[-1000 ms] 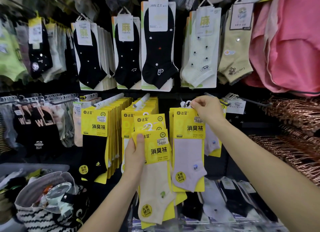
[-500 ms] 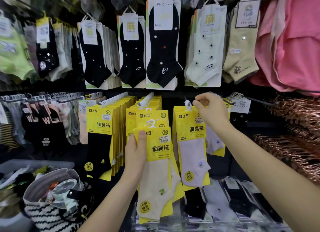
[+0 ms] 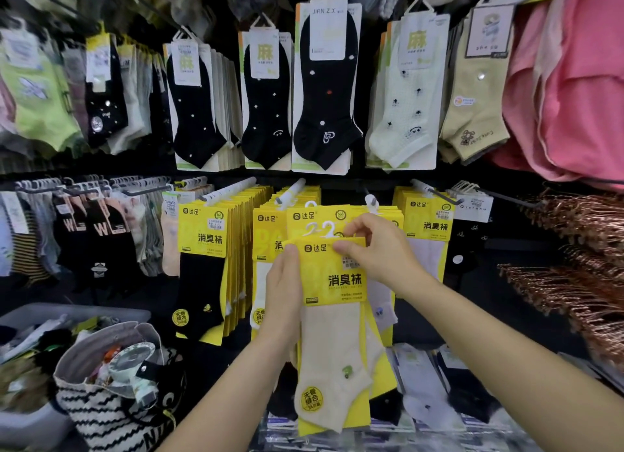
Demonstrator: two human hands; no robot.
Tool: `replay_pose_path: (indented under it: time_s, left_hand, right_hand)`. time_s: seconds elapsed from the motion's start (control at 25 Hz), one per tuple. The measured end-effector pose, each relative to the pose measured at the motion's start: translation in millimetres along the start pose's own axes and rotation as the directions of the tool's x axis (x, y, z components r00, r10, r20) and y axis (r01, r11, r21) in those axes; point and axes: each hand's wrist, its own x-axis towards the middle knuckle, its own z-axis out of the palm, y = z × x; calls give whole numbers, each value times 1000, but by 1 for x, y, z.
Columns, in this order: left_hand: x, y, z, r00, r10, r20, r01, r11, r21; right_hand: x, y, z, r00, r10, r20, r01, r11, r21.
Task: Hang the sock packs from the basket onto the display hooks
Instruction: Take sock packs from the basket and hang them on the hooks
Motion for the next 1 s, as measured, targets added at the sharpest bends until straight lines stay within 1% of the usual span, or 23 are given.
replay_pose_path:
  time_s: [0.16, 0.36, 0.44, 0.6, 0.84, 1.0]
  left_hand:
    - [4, 0, -4, 995, 45, -86, -39, 997, 71]
    - [13, -8, -18, 989, 65, -131, -48, 991, 129]
    - [15, -10, -21, 985, 80, -152, -58, 988, 140]
    - [15, -14, -27, 981, 89, -173, -55, 979, 194]
    - [13, -12, -41, 981, 84, -174, -51, 982, 183]
    - [9, -11, -42, 984, 86, -157, -54, 979, 197]
  right_hand:
    - [2, 5, -14, 997, 57, -45, -56, 998, 26]
    - [11, 28, -42, 983, 147, -110, -134, 984, 118]
    - [18, 34, -48, 976, 173, -134, -157, 980, 122]
    - [36, 35, -47, 975, 156, -158, -152, 988, 36]
    - [44, 40, -31, 979, 115, -168, -135, 985, -109]
    - [50, 44, -24, 971, 154, -182, -182, 972, -150]
